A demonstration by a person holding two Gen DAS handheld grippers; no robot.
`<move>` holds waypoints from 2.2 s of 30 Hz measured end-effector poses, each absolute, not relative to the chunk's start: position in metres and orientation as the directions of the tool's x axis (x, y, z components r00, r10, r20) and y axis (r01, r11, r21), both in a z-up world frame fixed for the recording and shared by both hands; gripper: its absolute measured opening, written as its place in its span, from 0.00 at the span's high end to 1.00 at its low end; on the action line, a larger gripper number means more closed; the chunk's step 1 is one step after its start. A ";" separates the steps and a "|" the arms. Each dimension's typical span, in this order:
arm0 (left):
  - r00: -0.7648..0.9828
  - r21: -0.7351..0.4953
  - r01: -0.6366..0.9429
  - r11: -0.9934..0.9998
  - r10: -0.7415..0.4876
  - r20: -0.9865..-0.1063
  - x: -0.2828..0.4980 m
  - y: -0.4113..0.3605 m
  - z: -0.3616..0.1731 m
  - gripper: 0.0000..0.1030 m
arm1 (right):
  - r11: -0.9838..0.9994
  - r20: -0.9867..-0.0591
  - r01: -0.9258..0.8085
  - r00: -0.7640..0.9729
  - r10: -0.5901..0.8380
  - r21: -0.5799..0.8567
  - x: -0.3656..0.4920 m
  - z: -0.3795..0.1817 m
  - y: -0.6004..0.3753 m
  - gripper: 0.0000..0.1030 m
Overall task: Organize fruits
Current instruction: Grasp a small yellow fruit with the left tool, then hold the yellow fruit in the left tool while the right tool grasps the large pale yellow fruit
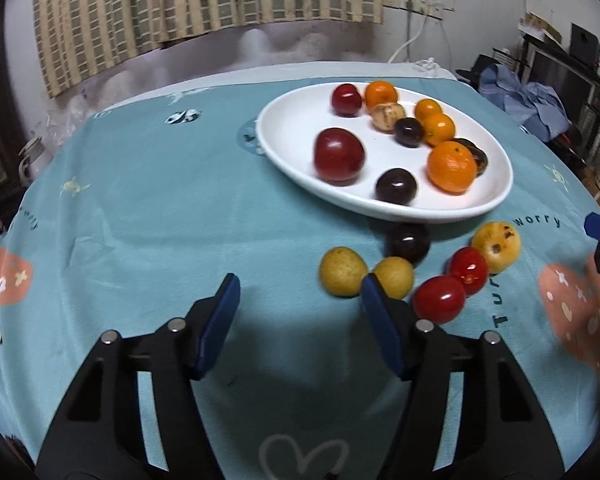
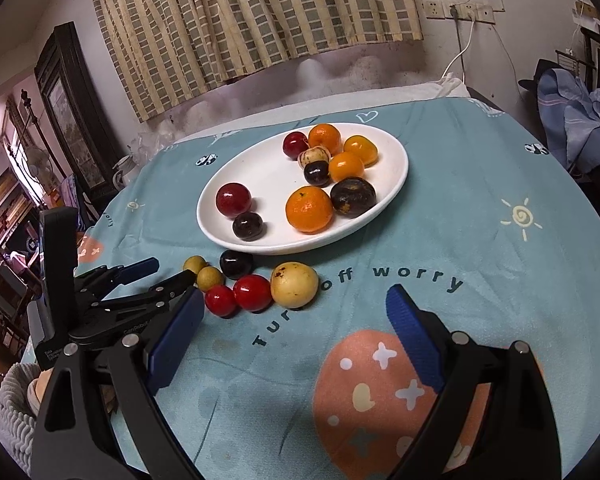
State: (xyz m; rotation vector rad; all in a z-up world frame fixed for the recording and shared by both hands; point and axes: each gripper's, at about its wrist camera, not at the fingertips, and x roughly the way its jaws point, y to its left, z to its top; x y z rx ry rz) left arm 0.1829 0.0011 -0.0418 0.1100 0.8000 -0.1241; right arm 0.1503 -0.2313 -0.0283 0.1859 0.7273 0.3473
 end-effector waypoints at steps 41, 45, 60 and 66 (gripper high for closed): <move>0.643 -0.007 0.252 0.968 -0.173 -0.747 0.145 -0.017 -0.048 0.72 | 0.948 -0.693 -0.281 0.654 0.304 0.150 0.184 -0.062 -0.207 0.36; 0.636 -0.007 0.257 0.966 -0.175 -0.752 0.147 -0.017 -0.050 0.72 | 0.932 -0.706 -0.277 0.610 0.359 0.235 0.198 -0.070 -0.207 0.43; 0.634 -0.031 0.249 0.968 -0.187 -0.751 0.148 -0.013 -0.050 0.72 | 0.915 -0.673 -0.322 0.624 0.397 0.242 0.171 -0.054 -0.204 0.66; 0.702 0.010 0.210 0.978 -0.143 -0.698 0.139 -0.012 -0.035 0.72 | 0.913 -0.625 -0.370 0.676 0.390 0.169 0.126 -0.037 -0.197 0.66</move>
